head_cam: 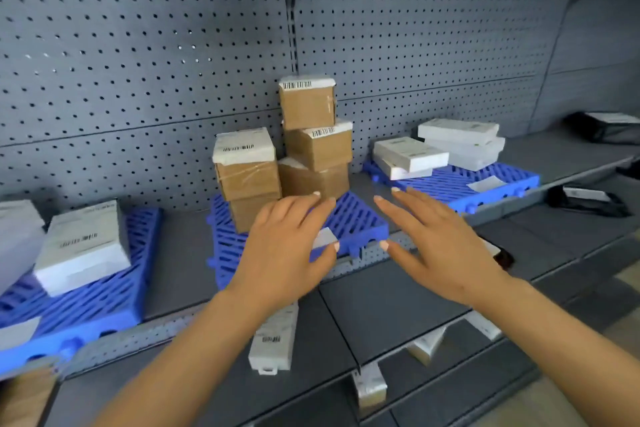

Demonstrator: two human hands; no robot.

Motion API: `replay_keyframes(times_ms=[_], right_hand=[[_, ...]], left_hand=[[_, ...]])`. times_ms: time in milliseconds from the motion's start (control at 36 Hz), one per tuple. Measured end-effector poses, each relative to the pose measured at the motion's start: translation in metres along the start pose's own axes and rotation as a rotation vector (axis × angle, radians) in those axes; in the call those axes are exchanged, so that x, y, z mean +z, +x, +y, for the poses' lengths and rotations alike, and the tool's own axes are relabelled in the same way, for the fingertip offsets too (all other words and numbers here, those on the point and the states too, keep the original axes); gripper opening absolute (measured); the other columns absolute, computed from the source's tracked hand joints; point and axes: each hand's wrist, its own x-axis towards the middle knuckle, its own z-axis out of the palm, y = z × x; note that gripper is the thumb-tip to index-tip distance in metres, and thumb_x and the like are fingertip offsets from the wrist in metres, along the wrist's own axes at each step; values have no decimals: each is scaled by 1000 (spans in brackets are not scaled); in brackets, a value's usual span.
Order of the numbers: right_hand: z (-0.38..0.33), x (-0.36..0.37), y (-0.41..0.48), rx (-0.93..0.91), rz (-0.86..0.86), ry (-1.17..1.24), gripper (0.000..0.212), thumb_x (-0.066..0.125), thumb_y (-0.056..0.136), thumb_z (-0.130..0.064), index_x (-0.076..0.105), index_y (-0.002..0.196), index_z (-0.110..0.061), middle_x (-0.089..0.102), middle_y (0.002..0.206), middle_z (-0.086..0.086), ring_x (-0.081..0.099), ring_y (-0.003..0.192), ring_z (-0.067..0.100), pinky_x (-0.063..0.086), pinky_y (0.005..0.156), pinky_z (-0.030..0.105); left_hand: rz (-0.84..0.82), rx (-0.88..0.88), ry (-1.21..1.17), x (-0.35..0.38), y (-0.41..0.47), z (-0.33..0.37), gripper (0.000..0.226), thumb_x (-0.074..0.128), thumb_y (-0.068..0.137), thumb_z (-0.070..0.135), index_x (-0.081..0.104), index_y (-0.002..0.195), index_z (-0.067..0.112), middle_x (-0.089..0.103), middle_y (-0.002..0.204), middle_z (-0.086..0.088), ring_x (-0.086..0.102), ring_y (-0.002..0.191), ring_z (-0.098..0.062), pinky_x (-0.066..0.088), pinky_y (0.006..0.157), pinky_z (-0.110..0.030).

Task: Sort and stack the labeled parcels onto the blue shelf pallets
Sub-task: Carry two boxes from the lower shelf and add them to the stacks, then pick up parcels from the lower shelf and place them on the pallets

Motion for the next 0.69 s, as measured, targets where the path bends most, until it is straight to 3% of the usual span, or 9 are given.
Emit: replay_keyframes(times_ms=[194, 306, 694], right_hand=[[-44, 11, -79, 68, -73, 19, 59, 38, 93, -49, 45, 141, -17, 50, 138, 14, 47, 128, 35, 45, 98, 52], [-66, 16, -122, 135, -124, 32, 59, 39, 91, -50, 46, 140, -19, 51, 138, 13, 48, 126, 34, 47, 96, 51], [-69, 28, -202, 256, -292, 53, 60, 32, 91, -52, 44, 141, -22, 50, 139, 10, 45, 130, 32, 44, 100, 47]], left_hand=[[-96, 28, -94, 2, -76, 22, 58, 46, 85, 49, 54, 132, 16, 58, 127, -3, 49, 116, -24, 37, 96, -38], [-184, 38, -134, 7, -107, 37, 58, 45, 85, 50, 54, 132, 17, 58, 128, -3, 53, 115, -25, 44, 96, -41], [-375, -31, -176, 29, -163, 83, 61, 44, 80, 50, 57, 130, 18, 62, 125, -2, 59, 111, -23, 45, 95, -41]])
